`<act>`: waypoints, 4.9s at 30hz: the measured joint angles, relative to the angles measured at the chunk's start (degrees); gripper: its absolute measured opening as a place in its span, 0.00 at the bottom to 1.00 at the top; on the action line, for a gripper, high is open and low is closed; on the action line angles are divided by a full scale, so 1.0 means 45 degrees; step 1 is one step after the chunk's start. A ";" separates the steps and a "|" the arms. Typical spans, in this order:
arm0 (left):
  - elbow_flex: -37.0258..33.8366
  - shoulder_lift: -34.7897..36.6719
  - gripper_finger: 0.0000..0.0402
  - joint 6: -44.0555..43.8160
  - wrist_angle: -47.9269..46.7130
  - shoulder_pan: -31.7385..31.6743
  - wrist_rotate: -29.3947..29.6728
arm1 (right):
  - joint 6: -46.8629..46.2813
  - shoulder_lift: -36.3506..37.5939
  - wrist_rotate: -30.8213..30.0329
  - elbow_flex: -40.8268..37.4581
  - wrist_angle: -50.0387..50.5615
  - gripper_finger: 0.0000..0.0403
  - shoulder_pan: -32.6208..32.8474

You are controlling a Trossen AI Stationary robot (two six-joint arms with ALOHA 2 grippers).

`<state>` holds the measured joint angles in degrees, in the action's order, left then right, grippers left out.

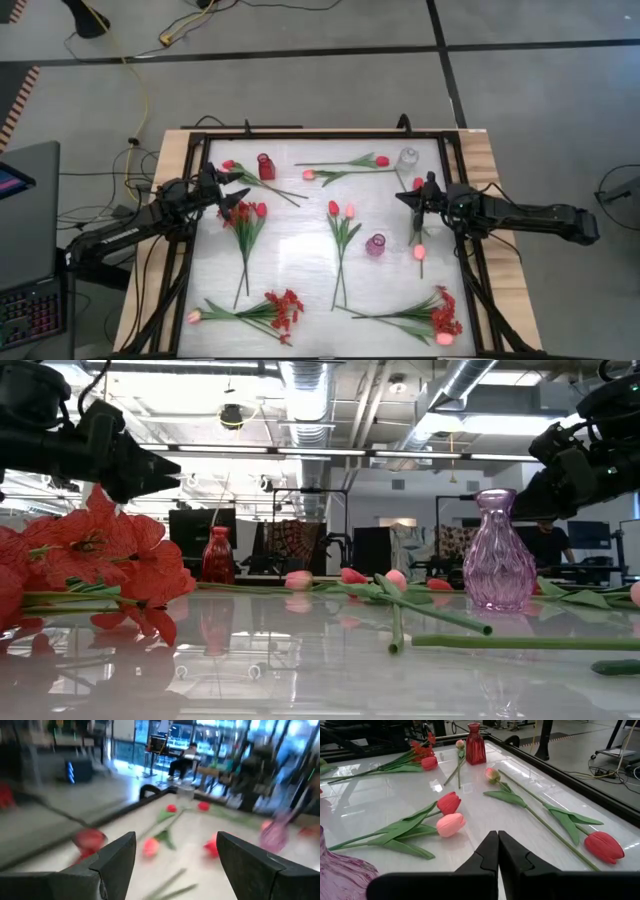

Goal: Sort flowers into vase by color
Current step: Put the orange flowers into the red flower vase

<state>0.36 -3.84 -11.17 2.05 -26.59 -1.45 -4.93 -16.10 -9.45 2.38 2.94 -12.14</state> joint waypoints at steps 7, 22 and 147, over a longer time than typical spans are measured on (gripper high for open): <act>0.0000 -0.0005 0.66 -0.7669 0.0051 -0.0001 -0.0202 | -0.0035 -0.0004 -0.0024 -0.0045 -0.0603 0.08 0.0000; 0.0000 -0.0005 0.66 -0.5046 0.0412 -0.0004 -0.1803 | -0.0819 -0.0002 0.0085 -0.0037 -0.0972 0.08 0.0029; 0.7227 -1.1236 0.07 -1.3323 -0.8491 0.9055 0.2864 | -0.0146 -0.9602 -0.2259 0.7698 0.1486 0.15 0.5663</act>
<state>32.88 -54.40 -71.12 -36.16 14.15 11.44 -5.58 -59.31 -19.62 37.01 9.62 13.34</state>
